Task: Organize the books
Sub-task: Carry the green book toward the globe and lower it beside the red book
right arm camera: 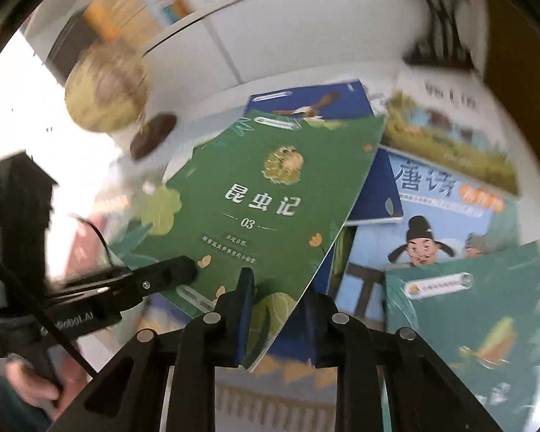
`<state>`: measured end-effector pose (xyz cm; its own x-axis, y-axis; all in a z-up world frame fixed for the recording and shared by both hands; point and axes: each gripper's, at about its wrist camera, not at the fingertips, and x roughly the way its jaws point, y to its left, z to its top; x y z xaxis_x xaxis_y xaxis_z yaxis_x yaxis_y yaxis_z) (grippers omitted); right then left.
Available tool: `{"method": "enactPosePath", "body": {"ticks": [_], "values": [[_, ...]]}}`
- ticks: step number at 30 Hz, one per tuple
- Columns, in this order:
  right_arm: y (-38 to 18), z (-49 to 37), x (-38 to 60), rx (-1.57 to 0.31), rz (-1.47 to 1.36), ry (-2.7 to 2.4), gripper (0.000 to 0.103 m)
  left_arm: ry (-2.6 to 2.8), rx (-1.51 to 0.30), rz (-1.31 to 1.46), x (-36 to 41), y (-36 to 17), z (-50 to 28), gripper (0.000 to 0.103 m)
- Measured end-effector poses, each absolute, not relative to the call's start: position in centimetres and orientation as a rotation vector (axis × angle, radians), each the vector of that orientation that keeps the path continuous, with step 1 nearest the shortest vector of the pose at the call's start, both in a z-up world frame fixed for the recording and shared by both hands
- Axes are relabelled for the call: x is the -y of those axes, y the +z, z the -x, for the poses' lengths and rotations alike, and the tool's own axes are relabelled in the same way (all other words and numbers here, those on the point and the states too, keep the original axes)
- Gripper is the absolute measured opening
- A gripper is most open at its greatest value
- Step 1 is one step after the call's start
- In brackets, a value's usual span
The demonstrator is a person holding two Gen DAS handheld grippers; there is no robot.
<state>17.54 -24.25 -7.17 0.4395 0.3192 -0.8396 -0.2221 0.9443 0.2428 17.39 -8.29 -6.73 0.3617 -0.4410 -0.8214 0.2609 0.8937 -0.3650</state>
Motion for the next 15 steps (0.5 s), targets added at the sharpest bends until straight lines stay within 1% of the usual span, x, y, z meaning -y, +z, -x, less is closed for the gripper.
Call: {"method": "enactPosePath", "body": {"ticks": [6,8,10,15], "values": [[-7.8,-10.8,24.7,-1.068,-0.041,0.348,0.023,-0.491,-1.113,0.102,9.2,-6.6,-10.4,0.021],[-7.8,-8.3,24.8,-1.066,-0.018,0.346,0.023,-0.483,-1.096,0.076,9.6,-6.4,-8.1,0.020],[-7.6,-6.7,24.2,-1.055,0.009,0.337,0.023,-0.480,-1.077,0.077,9.5,-6.1,-6.4,0.018],[-5.9,-2.8,23.7,-0.996,0.037,0.332,0.023,-0.480,-0.992,0.052,9.3,-4.1,-2.9,0.020]]}}
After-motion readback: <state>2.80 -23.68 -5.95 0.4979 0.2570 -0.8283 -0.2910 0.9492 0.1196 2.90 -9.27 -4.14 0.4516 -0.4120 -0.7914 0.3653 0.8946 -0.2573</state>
